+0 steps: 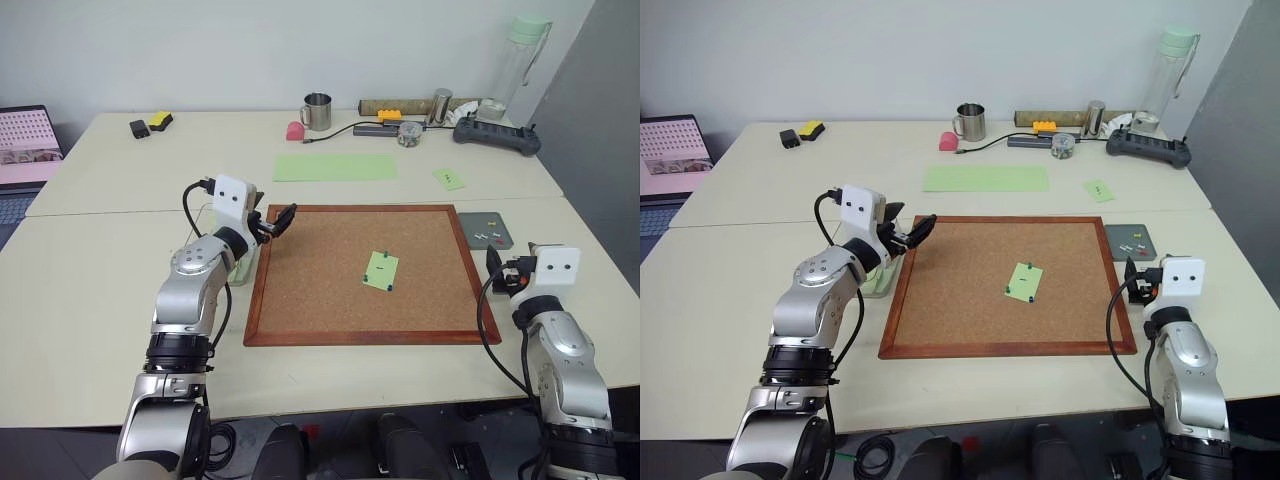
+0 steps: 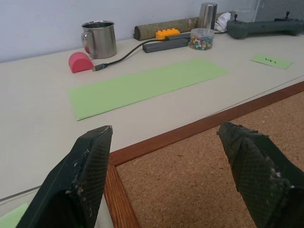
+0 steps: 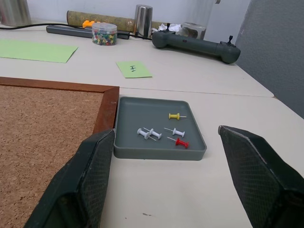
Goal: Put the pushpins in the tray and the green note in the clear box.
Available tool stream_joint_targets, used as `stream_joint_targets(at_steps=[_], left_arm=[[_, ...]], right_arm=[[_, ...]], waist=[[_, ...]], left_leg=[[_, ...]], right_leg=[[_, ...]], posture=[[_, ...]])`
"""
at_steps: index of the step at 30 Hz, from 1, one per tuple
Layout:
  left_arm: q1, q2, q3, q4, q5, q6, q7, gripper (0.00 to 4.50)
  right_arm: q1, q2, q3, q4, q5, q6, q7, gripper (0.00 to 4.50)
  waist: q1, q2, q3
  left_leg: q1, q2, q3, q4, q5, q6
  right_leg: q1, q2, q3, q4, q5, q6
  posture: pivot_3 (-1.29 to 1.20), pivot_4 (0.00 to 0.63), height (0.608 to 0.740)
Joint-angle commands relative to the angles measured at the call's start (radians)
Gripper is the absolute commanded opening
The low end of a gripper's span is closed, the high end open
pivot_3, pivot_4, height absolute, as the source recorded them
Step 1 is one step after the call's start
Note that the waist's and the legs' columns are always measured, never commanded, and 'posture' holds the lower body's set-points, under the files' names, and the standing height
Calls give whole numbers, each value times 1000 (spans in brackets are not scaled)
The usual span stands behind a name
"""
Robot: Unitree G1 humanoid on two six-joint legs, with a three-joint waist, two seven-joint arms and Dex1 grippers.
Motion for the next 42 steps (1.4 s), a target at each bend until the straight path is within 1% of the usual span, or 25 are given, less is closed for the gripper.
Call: stream_joint_targets(at_steps=[1, 42], left_arm=[[-11, 19, 10, -39, -2, -9, -3, 3817], [-22, 23, 15, -47, -41, 1, -38, 3817]], right_arm=[[-12, -9, -17, -39, 12, -12, 4, 3627], [-26, -10, -26, -26, 8, -14, 1, 3627]], waist=[[0, 0, 0], [0, 0, 0]], left_leg=[[0, 0, 0, 0, 0, 0], [0, 0, 0, 0, 0, 0]], right_leg=[[0, 0, 0, 0, 0, 0], [0, 0, 0, 0, 0, 0]], posture=[[0, 150, 740], [0, 150, 740]])
